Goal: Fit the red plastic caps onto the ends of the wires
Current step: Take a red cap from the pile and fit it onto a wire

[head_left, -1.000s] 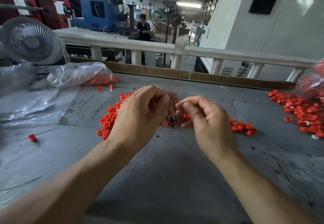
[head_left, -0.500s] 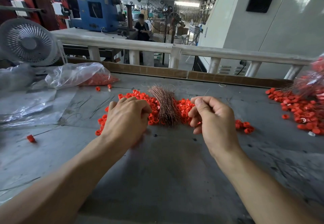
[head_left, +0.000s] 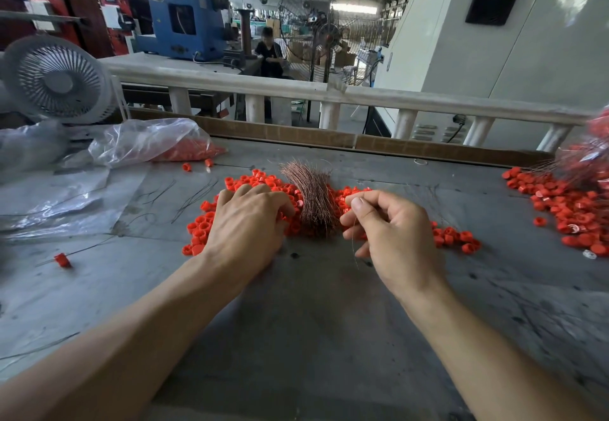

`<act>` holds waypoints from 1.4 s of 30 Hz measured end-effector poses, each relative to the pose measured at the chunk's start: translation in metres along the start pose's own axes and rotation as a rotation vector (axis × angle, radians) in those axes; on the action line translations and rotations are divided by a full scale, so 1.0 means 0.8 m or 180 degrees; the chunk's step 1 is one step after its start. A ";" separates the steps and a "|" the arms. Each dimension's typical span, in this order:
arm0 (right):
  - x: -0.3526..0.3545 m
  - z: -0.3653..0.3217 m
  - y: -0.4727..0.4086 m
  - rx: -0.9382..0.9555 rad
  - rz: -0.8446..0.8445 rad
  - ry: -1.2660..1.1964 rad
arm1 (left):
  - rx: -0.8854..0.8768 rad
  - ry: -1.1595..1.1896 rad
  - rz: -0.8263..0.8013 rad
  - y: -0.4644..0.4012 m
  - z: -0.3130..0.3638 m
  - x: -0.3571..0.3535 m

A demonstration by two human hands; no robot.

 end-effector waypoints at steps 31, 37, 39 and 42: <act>-0.019 -0.021 0.005 0.0545 -0.0472 0.0151 | 0.0935 0.4320 -0.0462 0.018 0.018 -0.017; -0.018 -0.022 0.005 0.0621 -0.0461 0.0156 | 0.0764 0.4546 -0.0517 0.018 0.027 -0.012; -0.016 -0.024 0.006 0.0656 -0.0422 0.0106 | 0.0707 0.4492 -0.0469 0.017 0.027 -0.010; -0.015 -0.027 0.006 0.0703 -0.0406 0.0084 | 0.0640 0.4443 -0.0456 0.017 0.026 -0.010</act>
Point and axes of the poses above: each hand's wrist, its own y-axis away from the middle knuckle, its own x-axis out of the back of the hand, z = x × y, the point moved 9 cm from there along -y, towards the middle knuckle, and after that the axes turned 3 degrees about -z, right-handed, at the moved point
